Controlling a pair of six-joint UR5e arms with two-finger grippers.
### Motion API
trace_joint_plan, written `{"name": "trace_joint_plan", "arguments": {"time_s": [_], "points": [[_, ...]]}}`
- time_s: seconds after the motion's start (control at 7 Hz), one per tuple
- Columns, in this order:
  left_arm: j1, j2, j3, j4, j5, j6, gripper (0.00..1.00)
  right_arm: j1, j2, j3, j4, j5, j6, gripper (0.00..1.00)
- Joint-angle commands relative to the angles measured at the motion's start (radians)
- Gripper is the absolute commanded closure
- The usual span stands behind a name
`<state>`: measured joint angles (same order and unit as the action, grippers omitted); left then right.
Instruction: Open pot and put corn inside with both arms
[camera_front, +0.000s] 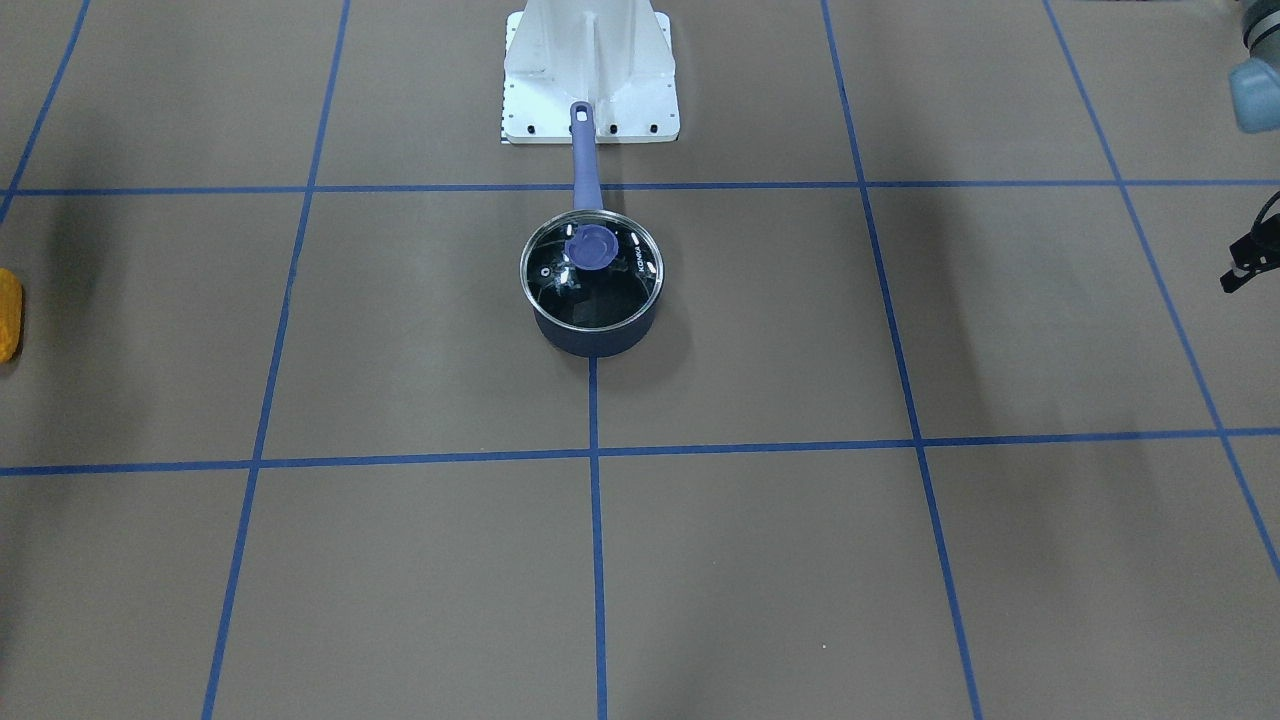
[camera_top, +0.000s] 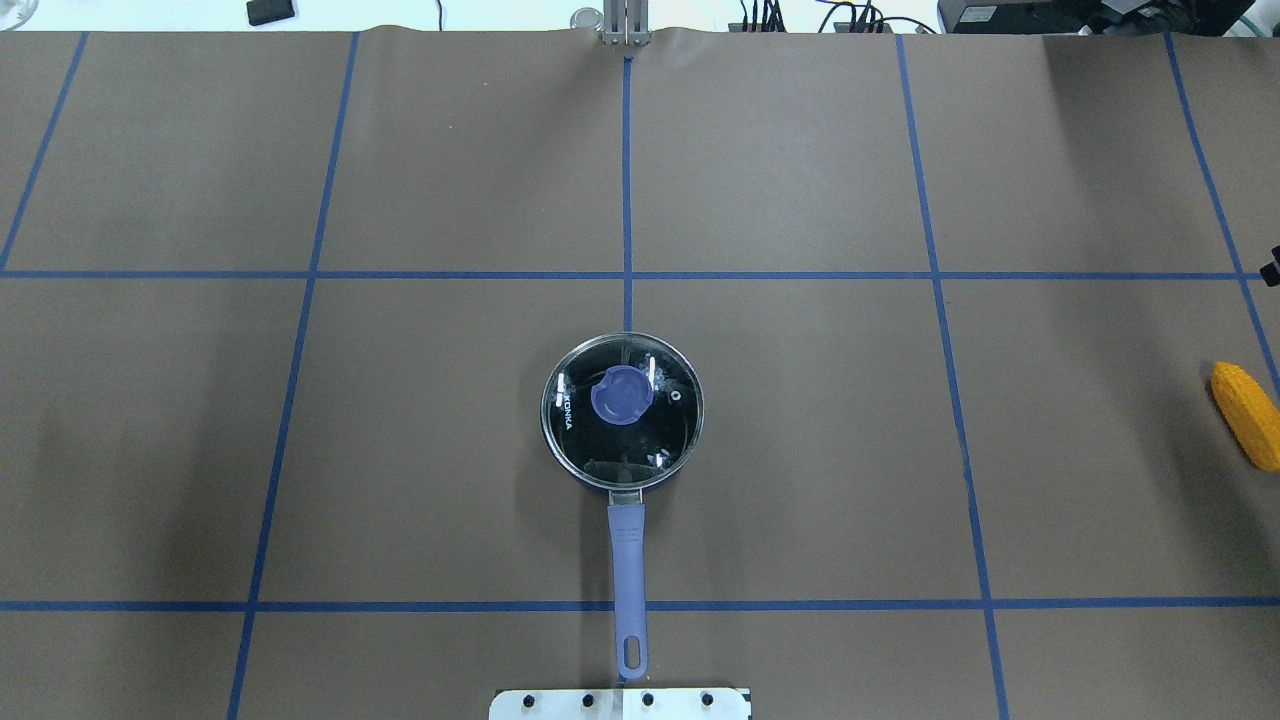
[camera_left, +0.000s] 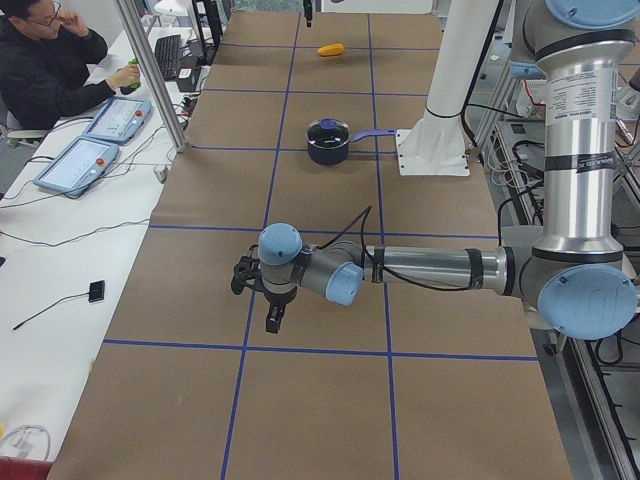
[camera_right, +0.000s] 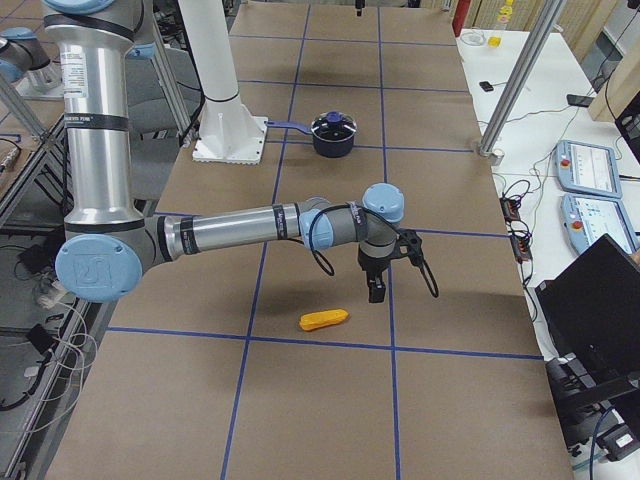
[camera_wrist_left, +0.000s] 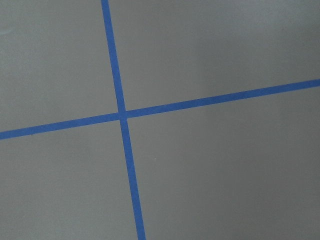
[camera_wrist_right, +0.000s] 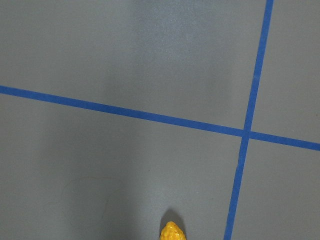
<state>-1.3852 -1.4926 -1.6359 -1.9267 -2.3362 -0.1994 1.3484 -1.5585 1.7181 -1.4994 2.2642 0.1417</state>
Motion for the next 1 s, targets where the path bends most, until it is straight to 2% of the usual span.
{"name": "trace_joint_plan", "arguments": {"time_s": [0.0,0.43,0.86], "points": [[0.002,-0.002,-0.001,0.000,0.000,0.000,0.01,0.000,0.000,0.001,0.001,0.000,-0.004,0.00],[0.003,-0.021,-0.010,0.005,-0.003,-0.017,0.01,0.000,0.006,0.002,0.002,-0.002,-0.002,0.00],[0.012,-0.138,-0.021,0.059,-0.009,-0.142,0.01,-0.002,0.005,0.006,0.004,0.000,-0.005,0.00]]}}
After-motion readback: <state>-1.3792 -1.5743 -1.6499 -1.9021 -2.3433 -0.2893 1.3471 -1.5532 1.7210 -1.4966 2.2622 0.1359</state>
